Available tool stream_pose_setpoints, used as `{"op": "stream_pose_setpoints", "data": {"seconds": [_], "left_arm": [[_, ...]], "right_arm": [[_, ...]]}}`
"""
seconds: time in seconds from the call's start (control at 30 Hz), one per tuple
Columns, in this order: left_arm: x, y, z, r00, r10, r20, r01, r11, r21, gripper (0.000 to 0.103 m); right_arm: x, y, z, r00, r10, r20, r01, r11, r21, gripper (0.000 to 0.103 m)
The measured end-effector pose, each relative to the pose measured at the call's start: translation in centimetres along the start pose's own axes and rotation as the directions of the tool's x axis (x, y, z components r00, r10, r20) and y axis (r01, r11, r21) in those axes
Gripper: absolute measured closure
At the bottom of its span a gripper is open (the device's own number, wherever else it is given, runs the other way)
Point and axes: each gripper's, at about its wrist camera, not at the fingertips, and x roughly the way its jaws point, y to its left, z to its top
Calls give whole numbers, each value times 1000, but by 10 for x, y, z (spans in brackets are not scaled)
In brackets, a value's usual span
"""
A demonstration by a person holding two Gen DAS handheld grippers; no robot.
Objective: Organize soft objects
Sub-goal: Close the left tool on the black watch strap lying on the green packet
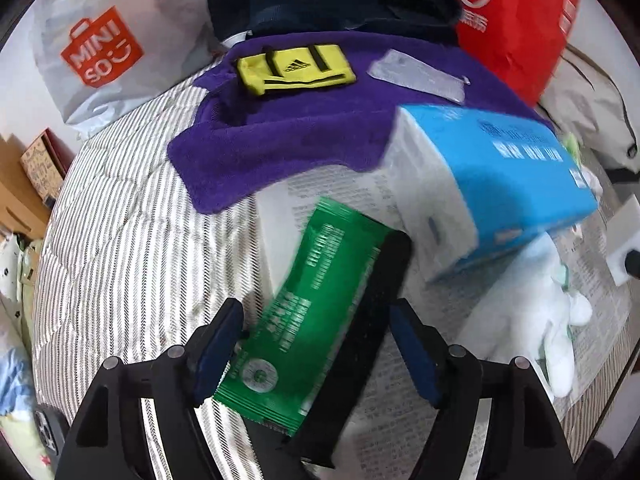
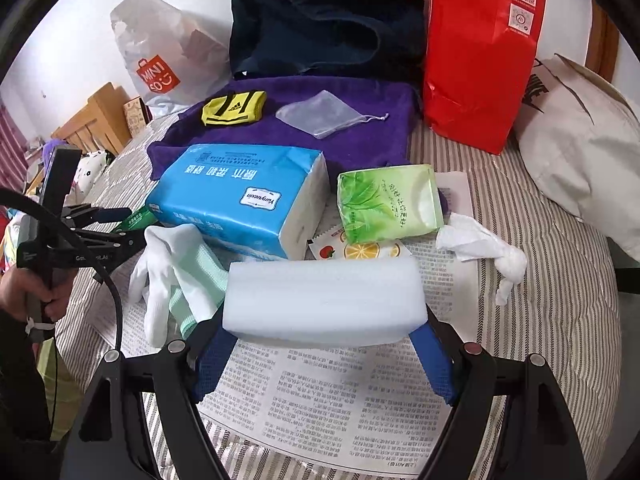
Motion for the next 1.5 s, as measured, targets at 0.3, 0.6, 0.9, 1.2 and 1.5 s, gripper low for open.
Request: {"op": "stream_pose_setpoints", "data": {"seconds": [0.3, 0.6, 0.9, 1.2, 1.5], "left_arm": [[-8, 3, -10, 999, -16, 39, 19, 996, -82, 62], [-24, 31, -23, 997, -40, 66, 54, 975, -218, 77], [-24, 28, -25, 998, 24, 53, -12, 979, -204, 65], [-32, 29, -25, 996, 68, 55, -56, 980, -191, 47], [-25, 22, -21, 998, 36, 58, -25, 982, -186, 52]], "right_arm": [[0, 1, -1, 1000, -10, -5, 10, 1000, -12, 22], [-5, 4, -3, 1000, 10, 3, -10, 1000, -18, 22], [-3, 5, -5, 1000, 14, -5, -14, 1000, -24, 22], [-2, 1, -7, 1000, 22, -9, -22, 1000, -15, 22], [2, -1, -8, 1000, 23, -19, -23, 1000, -13, 22]]}}
